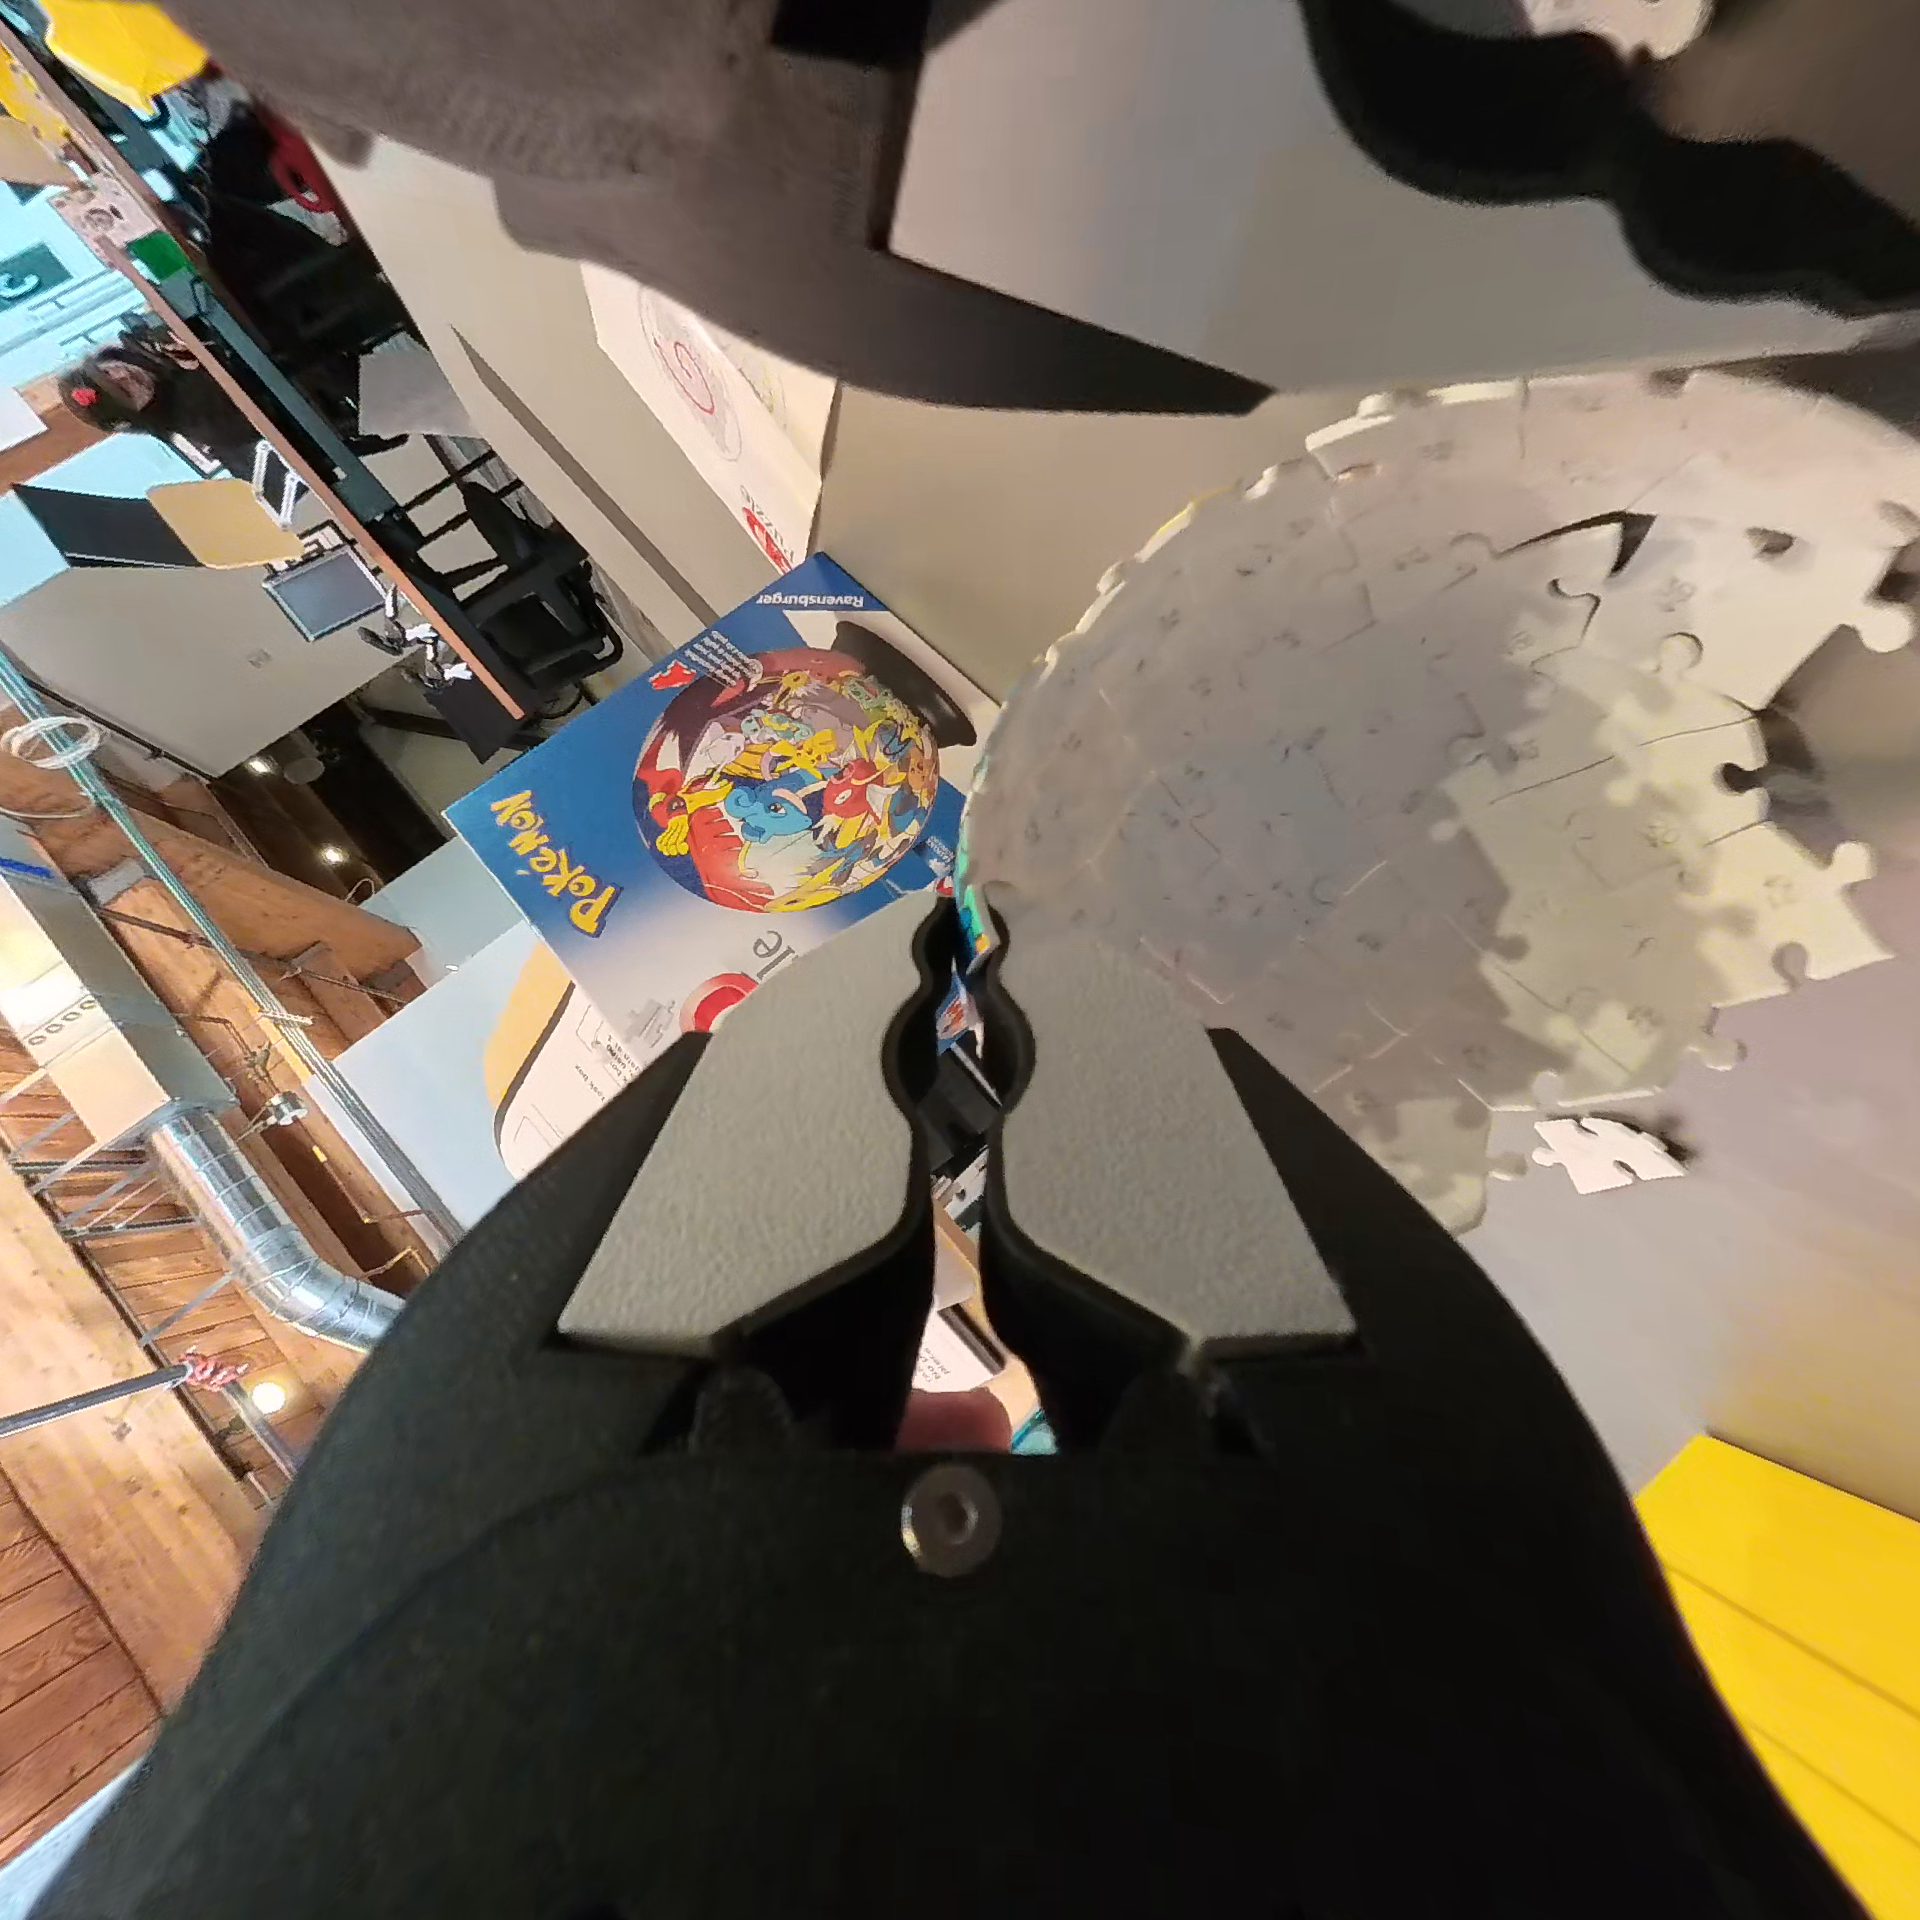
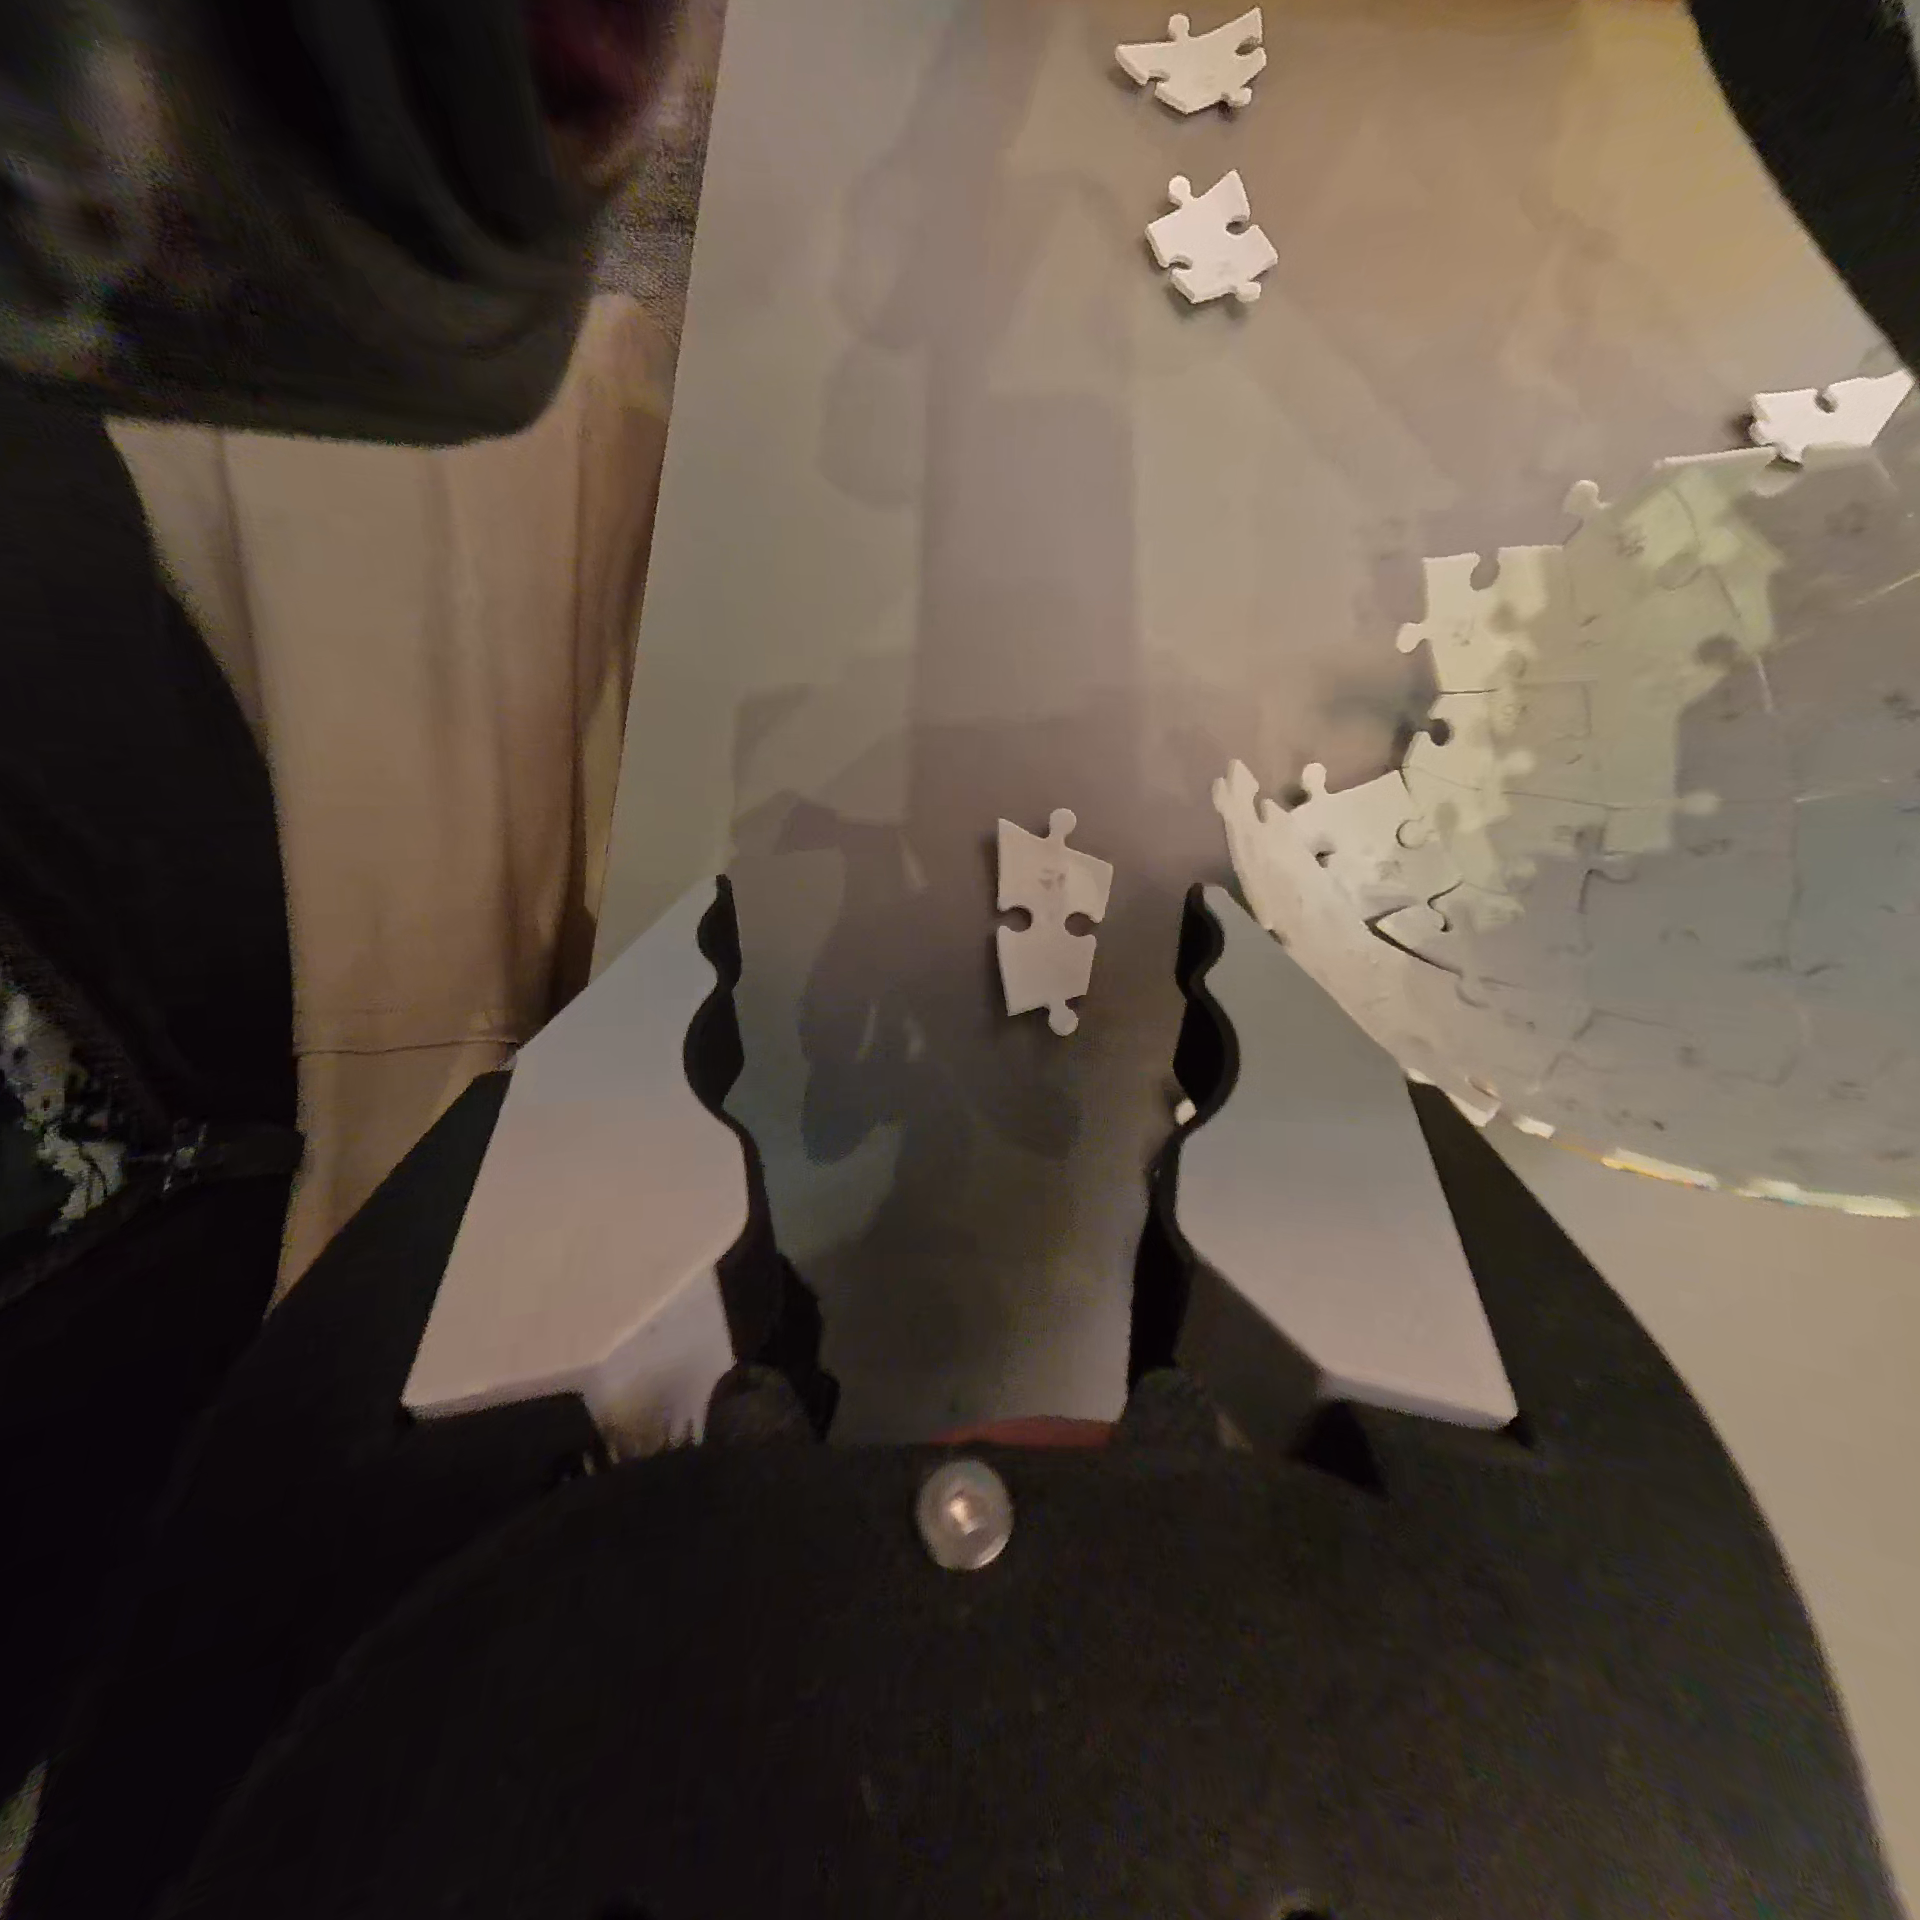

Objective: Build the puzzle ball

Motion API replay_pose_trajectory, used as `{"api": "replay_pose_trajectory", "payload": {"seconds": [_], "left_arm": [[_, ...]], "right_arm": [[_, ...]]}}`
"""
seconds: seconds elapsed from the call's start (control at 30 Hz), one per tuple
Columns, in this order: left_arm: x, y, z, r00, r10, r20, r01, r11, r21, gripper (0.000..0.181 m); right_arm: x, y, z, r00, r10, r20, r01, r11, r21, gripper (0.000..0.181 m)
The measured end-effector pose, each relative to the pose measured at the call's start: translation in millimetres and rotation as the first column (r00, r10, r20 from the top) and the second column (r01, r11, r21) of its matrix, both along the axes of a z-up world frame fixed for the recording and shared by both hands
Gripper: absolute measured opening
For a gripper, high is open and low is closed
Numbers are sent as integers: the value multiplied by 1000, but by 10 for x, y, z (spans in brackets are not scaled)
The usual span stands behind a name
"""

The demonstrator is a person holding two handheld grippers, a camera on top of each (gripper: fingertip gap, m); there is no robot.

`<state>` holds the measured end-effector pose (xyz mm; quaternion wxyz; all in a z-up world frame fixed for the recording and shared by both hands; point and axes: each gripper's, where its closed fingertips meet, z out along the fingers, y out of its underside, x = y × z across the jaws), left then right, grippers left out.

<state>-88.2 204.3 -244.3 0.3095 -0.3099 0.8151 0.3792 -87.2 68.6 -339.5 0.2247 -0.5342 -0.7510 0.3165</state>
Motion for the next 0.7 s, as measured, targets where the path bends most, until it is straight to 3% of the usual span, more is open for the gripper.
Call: {"api": "replay_pose_trajectory", "payload": {"seconds": [0.37, 0.7], "left_arm": [[-28, 6, -6, 1000, 27, 2, -27, 1000, -5, 2], [-168, 96, 20, 987, 158, -6, -157, 987, 14, 2]], "right_arm": [[7, -18, 29, 1000, 4, -7, -4, 1000, -3, 86], [123, 38, 218, 998, -12, -57, 11, 999, -31, 83]]}}
